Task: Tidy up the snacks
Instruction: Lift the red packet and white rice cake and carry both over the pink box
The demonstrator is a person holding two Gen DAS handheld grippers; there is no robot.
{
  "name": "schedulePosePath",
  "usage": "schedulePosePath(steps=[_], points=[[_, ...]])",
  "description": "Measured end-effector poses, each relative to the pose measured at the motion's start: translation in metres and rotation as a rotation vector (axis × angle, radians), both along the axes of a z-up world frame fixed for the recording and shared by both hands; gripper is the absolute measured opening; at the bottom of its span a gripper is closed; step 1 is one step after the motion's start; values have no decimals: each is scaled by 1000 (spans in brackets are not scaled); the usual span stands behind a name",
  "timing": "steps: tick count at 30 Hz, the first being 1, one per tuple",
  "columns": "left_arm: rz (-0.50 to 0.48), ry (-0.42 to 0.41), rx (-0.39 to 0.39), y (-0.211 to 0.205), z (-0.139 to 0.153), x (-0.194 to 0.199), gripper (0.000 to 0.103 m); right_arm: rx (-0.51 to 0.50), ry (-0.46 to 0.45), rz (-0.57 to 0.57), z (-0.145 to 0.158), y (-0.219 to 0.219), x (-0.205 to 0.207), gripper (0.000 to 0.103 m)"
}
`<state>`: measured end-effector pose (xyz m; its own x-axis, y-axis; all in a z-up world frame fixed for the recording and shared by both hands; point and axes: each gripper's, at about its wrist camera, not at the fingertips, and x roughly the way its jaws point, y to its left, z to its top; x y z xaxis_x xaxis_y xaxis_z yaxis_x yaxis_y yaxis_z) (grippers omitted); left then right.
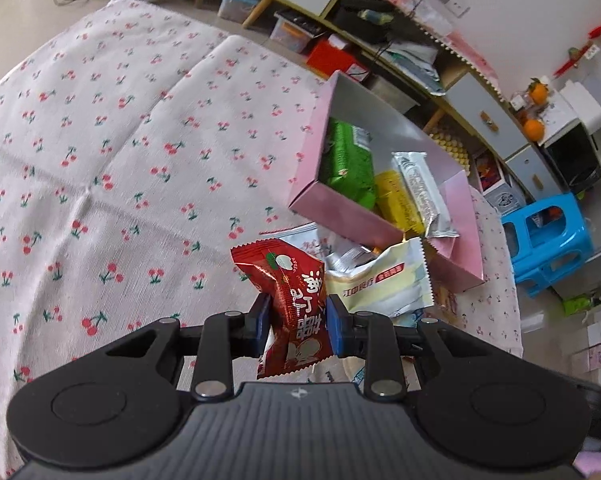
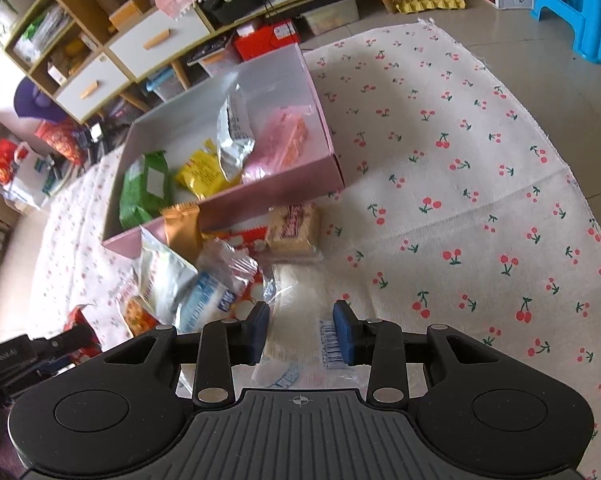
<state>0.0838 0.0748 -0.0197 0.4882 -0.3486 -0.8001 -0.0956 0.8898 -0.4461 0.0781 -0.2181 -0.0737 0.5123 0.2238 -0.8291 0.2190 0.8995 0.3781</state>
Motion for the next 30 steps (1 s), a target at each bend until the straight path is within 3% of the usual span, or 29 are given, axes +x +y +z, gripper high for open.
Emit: schedulePosePath(steps=[24,30], points=[[-138,-42,-1,-18,12,15,27,173,-41,-67,17,-23,7,27],[-167,-27,14,-22,7,14,27,96,72,34,-1,-5,14,30]])
